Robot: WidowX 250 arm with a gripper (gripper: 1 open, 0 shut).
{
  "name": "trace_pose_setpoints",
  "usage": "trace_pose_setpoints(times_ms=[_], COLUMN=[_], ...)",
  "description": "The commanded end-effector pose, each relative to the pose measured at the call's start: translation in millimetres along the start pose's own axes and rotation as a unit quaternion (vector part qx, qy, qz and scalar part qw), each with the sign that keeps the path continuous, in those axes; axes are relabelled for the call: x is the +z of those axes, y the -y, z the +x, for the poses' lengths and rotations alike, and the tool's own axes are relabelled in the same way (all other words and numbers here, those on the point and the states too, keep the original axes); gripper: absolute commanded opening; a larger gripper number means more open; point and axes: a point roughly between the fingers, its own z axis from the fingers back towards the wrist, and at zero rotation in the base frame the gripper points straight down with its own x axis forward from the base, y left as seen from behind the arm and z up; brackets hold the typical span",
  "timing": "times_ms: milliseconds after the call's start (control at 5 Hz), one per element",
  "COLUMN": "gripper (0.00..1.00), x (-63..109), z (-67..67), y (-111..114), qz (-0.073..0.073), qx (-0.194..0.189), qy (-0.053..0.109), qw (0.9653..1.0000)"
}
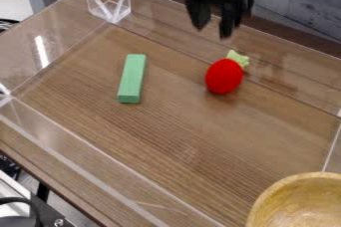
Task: Move the red fruit to the left
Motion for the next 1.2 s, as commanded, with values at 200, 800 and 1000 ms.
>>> trace_pose_setpoints(times_ms=[200, 800, 1000], gripper=[1.00, 0.00, 0.00], x=[-19.5, -32.6, -10.0], z=[-0.6, -8.9, -12.0], y=[6.3, 20.7, 21.6], qz=[0.008, 0.011, 0.009], qx=[0.008, 0.023, 0.041], qy=[-0.003, -0.028, -0.013], qw=[0.9999, 0.9993, 0.9990])
